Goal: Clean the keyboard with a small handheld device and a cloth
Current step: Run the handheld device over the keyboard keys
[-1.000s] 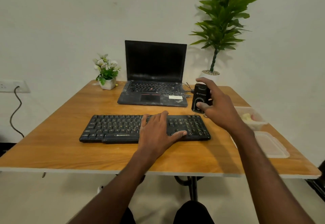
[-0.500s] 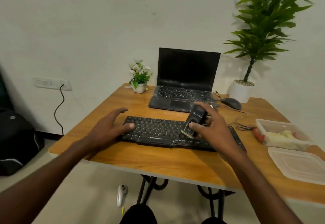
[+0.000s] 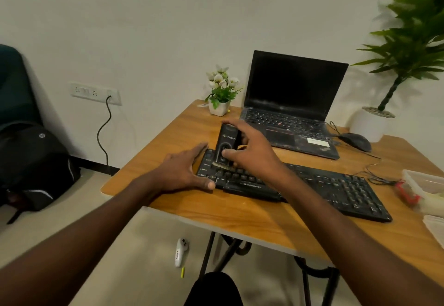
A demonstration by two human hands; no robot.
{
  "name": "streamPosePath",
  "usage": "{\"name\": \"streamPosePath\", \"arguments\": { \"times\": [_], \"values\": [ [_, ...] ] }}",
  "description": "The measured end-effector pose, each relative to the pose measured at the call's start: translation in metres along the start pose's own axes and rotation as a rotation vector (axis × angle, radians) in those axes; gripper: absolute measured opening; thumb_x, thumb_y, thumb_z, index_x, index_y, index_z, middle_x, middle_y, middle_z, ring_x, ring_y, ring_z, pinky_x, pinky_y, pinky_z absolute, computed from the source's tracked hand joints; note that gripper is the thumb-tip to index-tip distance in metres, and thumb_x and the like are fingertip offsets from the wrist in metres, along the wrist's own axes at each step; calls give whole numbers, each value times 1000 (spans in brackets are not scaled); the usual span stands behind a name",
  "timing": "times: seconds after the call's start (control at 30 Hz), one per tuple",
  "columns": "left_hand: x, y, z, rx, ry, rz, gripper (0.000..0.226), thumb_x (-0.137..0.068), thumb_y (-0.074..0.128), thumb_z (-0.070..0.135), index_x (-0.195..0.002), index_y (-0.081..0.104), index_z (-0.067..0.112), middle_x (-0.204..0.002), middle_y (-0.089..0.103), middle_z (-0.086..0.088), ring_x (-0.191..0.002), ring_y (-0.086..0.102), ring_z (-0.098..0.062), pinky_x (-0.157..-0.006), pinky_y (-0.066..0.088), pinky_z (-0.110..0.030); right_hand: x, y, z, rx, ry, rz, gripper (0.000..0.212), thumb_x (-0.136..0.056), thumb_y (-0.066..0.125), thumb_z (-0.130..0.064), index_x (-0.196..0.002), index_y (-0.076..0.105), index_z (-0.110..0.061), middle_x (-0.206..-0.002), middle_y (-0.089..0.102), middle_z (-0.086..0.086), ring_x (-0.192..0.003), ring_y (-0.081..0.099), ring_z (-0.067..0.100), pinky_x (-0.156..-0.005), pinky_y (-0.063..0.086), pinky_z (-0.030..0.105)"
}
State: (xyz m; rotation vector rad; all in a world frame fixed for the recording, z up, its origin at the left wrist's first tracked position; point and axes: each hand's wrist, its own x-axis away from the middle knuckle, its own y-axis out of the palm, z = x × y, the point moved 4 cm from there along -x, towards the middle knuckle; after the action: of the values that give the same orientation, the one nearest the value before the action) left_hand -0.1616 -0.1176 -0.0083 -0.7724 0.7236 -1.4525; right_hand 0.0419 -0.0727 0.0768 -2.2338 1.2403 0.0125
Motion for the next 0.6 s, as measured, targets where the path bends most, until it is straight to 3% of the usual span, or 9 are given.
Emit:
{"name": "streamPosePath", "arguments": {
  "times": [0.2,0.4,0.6],
  "values": [
    [7,-1,7,56,34,65,129,-59,85,86,-162,15,51,-158,54,9,-147,46,-21,-127,20,-49,-31,33,-9,129,-78,-27,77,-80,79,-12,-144,51,-41,-129,62,-4,-107,66,11,-83,63,36],
    [8,-3,11,78,21,104,124,-61,92,75,-159,23,43,-142,58,17,-139,51,-17,-125,29,-47,-32,46,-1,218,-128,-94,75,-78,81,-15,-143,53,-40,-132,64,-9,-108,65,8,-85,62,34],
    [4,-2,6,63,34,87,139,-55,89,83,-164,14,41,-167,44,8,-153,40,-22,-129,18,-52,-38,18,-10,516,-162,-224,74,-77,83,-21,-143,54,-36,-131,64,-9,-114,62,9,-96,57,38]
  ]
}}
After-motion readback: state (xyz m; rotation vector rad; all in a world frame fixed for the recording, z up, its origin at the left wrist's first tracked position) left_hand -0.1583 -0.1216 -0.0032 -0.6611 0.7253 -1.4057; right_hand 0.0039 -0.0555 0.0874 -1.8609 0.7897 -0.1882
